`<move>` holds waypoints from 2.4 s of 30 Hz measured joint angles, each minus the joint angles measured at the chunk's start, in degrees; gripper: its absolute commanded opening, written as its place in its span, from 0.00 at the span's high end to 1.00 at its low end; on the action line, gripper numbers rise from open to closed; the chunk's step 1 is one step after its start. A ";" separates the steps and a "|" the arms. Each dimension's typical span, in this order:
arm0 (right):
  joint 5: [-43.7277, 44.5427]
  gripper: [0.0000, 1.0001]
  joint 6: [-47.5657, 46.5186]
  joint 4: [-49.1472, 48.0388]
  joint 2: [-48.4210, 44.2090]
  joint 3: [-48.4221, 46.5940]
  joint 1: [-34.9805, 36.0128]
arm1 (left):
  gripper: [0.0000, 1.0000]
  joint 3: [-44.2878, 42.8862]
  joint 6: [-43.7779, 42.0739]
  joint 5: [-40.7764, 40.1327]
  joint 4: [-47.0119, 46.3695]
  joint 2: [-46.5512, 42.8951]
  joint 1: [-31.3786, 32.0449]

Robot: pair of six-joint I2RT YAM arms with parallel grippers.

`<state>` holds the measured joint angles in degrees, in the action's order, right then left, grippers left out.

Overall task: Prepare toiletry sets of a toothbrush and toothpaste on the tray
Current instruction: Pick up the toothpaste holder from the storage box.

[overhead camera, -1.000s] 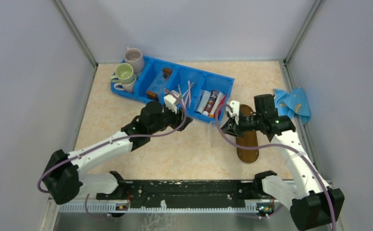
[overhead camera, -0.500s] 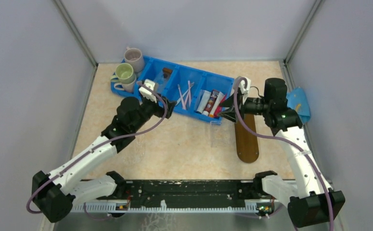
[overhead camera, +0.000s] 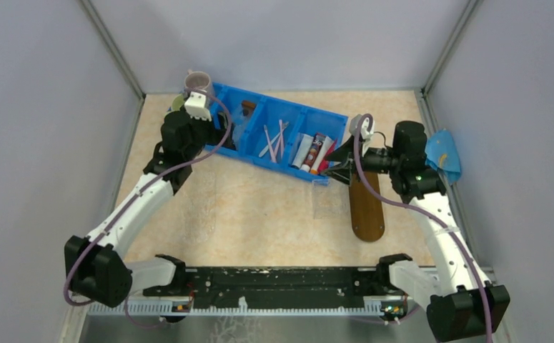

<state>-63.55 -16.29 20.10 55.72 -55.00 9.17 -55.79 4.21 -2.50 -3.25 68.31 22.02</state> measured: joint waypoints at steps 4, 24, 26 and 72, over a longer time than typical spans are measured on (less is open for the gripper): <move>0.02 0.51 0.09 -0.76 -0.11 0.98 -1.01 | 0.27 -0.98 0.70 3.10 -0.24 5.77 -5.51; 1.38 0.52 -6.40 6.93 9.70 -0.74 -7.37 | 0.47 -32.85 -2.95 10.75 7.69 39.82 -11.13; 1.42 0.52 -6.69 7.23 10.62 -0.96 -8.61 | 0.47 -39.39 -3.76 10.88 9.49 43.58 -10.93; 3.50 0.53 -11.21 11.21 18.64 -2.47 -11.96 | 0.50 -44.54 -17.55 2.25 15.89 56.37 -7.41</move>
<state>-60.05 -27.51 31.31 74.37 -57.47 -2.79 -100.33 -13.34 -0.25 12.64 124.68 14.61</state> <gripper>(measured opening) 0.472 0.496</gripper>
